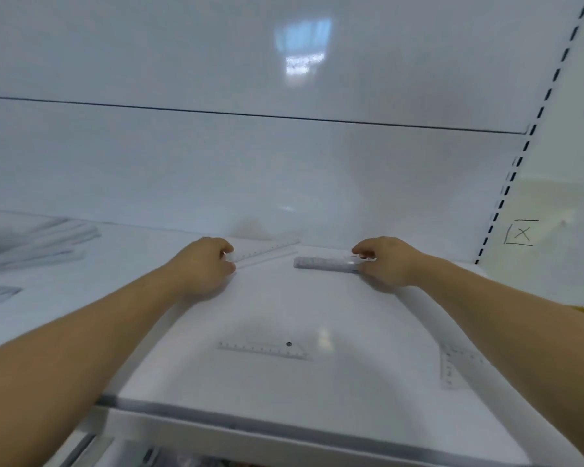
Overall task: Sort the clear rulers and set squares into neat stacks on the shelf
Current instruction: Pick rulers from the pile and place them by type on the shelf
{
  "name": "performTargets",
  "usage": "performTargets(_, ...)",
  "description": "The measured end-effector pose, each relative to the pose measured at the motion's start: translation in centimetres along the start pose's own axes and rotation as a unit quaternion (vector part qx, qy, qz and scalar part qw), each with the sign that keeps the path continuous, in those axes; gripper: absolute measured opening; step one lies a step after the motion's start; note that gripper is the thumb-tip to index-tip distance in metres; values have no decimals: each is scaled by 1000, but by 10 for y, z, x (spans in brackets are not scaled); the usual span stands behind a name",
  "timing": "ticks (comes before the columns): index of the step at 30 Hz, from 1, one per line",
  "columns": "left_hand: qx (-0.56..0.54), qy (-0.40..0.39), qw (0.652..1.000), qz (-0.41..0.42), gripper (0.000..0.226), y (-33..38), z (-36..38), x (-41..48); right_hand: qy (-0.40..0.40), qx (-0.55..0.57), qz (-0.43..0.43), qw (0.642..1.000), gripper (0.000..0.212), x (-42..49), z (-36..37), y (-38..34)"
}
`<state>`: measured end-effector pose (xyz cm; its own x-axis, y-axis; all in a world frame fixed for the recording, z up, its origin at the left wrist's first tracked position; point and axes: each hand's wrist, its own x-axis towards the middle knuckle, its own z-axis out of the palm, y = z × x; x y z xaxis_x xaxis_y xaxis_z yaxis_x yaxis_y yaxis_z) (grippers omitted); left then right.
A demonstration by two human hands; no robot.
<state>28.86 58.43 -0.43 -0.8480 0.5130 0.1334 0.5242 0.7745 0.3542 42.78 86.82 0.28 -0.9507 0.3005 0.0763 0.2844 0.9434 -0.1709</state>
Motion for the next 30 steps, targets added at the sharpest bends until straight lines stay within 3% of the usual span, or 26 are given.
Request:
performTargets(20, -15, -26, 999, 35, 45, 3, 4, 12, 8, 29, 1, 1000, 47, 1, 4, 2)
performTargets(25, -14, -34, 998, 49, 44, 13, 6, 18, 31, -7, -67, 997, 42, -32, 5, -14)
performTargets(30, -1, -48, 996, 78, 45, 36, 11, 27, -27, -33, -121, 992, 42, -72, 13, -22)
